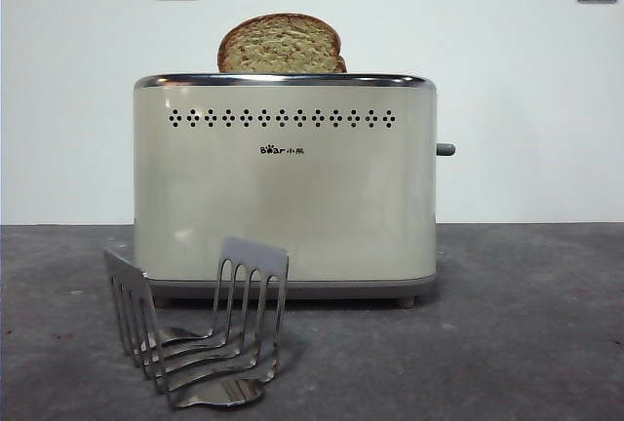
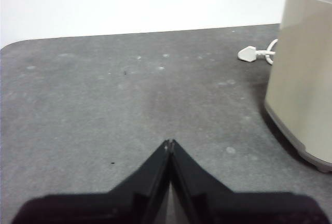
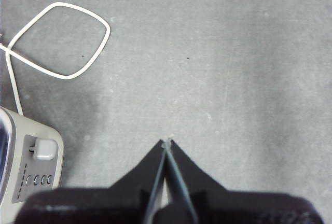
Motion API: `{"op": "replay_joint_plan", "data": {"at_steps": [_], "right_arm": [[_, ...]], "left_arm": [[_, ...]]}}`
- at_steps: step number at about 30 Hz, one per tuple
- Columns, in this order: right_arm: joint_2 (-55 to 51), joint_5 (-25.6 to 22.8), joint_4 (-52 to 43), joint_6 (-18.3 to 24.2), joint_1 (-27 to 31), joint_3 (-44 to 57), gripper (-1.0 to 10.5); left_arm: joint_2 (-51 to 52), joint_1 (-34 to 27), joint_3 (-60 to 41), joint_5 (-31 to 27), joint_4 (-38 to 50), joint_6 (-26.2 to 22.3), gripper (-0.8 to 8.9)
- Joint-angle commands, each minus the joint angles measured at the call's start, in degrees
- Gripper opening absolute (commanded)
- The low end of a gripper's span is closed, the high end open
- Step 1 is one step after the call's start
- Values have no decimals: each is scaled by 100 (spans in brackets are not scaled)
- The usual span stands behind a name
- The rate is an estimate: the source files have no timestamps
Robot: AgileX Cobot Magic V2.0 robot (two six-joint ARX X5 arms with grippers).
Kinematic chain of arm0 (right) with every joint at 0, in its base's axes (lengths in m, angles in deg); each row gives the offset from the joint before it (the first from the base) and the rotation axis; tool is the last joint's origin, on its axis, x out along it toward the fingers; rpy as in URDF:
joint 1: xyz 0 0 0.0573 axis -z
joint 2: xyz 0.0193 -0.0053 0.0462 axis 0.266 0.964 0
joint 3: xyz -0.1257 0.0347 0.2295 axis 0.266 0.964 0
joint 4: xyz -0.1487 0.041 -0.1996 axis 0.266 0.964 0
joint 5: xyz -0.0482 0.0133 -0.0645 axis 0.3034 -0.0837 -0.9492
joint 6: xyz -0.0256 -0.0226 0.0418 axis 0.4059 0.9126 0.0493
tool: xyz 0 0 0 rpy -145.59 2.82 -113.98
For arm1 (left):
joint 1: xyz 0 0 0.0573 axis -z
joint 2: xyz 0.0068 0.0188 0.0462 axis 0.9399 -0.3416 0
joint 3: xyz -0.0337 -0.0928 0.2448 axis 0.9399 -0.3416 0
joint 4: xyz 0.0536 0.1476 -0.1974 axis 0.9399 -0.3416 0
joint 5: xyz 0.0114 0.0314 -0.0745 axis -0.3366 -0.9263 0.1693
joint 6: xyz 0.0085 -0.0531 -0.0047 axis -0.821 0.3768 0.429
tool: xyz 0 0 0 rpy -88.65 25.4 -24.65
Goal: Pick up a slice of bread from the rack,put the bread on the toaster,press the button
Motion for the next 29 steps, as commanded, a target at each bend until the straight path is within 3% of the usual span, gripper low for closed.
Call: {"op": "replay_joint_plan", "data": {"at_steps": [1,7,12,18,23,25,29], "right_arm": [[68,17,26,24,0,17,0],[-393,-518,-13,22,74,107,0],[-1591,-413,-549,24,-203,999,0],[-3386,-352,-2059,24,-83,3237,0],[-5018,-608,-3161,59,2,5499,1],[-5650,-833,-4030,586,2,6472,0],[-7029,-975,-6288,566,2,8518,1]], "left_arm": [[15,-76,-61,17,33,42,-3],[-55,-85,-61,17,35,39,-3],[-92,-85,-61,17,35,39,-3],[-144,-85,-61,17,35,39,-3],[-157,-85,-61,17,35,42,-3],[-160,-85,-61,17,35,42,-3],[-164,-85,-61,20,35,42,-3]]}}
